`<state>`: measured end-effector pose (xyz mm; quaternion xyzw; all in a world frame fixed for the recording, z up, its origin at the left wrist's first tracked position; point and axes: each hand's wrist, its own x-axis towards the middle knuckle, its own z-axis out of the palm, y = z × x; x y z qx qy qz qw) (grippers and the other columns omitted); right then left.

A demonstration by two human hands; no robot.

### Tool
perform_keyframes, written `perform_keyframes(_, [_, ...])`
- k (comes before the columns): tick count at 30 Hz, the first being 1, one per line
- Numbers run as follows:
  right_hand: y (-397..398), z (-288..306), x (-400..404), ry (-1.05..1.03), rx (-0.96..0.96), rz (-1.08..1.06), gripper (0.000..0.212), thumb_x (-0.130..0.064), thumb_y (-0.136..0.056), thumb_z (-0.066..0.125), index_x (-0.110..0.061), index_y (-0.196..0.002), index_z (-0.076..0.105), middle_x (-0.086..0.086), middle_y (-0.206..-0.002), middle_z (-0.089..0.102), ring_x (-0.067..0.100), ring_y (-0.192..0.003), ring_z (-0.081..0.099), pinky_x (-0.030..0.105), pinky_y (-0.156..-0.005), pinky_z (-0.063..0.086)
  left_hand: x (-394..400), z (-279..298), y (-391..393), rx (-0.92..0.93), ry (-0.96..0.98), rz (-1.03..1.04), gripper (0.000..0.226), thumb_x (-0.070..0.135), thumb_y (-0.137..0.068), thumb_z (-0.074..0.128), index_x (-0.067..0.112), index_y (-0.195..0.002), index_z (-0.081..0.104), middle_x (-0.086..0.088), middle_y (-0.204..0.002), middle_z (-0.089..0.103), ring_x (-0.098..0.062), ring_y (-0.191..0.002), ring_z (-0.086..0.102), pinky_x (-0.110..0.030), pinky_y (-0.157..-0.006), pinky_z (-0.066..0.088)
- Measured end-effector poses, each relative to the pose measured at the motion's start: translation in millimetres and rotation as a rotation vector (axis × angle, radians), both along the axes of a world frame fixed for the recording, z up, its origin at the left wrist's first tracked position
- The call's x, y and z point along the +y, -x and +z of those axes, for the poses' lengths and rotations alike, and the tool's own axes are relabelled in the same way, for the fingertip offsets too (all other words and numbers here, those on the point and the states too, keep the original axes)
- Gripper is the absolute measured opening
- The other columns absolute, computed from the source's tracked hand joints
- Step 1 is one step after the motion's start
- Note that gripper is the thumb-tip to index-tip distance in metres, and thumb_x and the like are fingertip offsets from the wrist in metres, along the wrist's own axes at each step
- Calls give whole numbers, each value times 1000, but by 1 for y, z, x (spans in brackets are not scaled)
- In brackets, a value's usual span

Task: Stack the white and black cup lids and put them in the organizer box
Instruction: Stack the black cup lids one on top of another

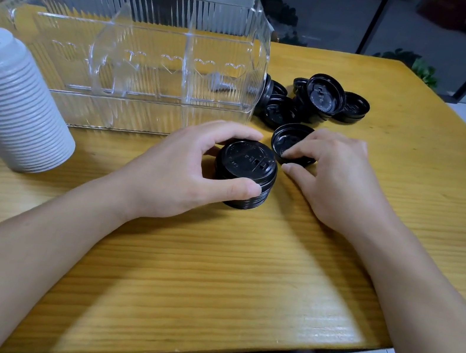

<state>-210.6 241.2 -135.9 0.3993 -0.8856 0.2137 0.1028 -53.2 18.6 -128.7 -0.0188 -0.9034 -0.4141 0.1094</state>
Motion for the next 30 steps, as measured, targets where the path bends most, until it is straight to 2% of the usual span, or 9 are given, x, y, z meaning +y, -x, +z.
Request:
perform_keyframes(6, [0,-1,-2,-5,50,-12,5,-28,-105,76,-25,-107,79,-5,-110,72,25,-111,64,40,-102,32,0,0,0,0,-15,-9,70,61,-88,85,40,-152,67,26,-146,71,1,-140,65,-31,-123,49])
perform_keyframes(9, [-2,0,-3,16,35,-24,10,-32,-103,79,-27,-104,70,-5,-106,69,24,-107,61,38,-100,31,-1,0,1,8,-15,-8,66,53,-91,89,39,-152,67,26,-145,72,3,-139,65,-23,-120,48])
perform_keyframes(11, [-3,1,-2,39,-2,-13,19,-36,-99,83,-31,-99,65,-5,-104,69,23,-104,62,40,-102,35,-1,-1,1,16,-9,-5,66,51,-91,89,38,-152,68,26,-144,72,3,-139,65,-19,-119,48])
perform_keyframes(14, [-4,3,0,83,-44,13,27,-39,-92,90,-36,-92,63,-7,-97,70,23,-99,65,50,-104,44,-1,-1,1,10,-6,-6,67,54,-90,88,38,-152,68,26,-144,72,3,-139,65,-22,-120,49])
perform_keyframes(20, [-2,0,0,167,-42,30,20,-43,-94,88,-31,-85,73,-10,-90,68,20,-89,65,58,-95,53,-1,0,1,4,-11,-6,69,57,-89,88,40,-152,67,25,-143,73,0,-139,66,-30,-121,51])
perform_keyframes(23, [-3,3,1,271,-97,-10,13,-39,-94,88,-33,-89,79,-13,-101,67,12,-98,58,45,-99,48,0,0,1,5,-15,-3,67,53,-89,90,39,-150,68,26,-141,74,1,-137,67,-27,-119,51])
perform_keyframes(26, [-2,7,4,353,-192,-29,9,-36,-93,90,-31,-91,83,-15,-104,67,1,-90,52,20,-83,40,0,0,1,5,-25,-10,68,55,-87,90,38,-149,69,25,-139,75,-2,-135,69,-29,-118,53])
perform_keyframes(28, [-2,8,4,407,-205,-12,8,-32,-93,91,-29,-93,83,-15,-101,69,4,-83,53,14,-73,39,-1,-1,1,7,-36,-13,69,58,-85,90,38,-148,69,24,-138,76,-2,-134,70,-26,-115,54])
perform_keyframes(30, [-4,10,4,496,-227,42,7,-28,-93,90,-26,-93,83,-11,-100,73,8,-80,59,16,-73,44,0,-1,1,13,-52,2,72,62,-85,86,37,-150,68,23,-140,75,2,-135,68,-16,-112,51])
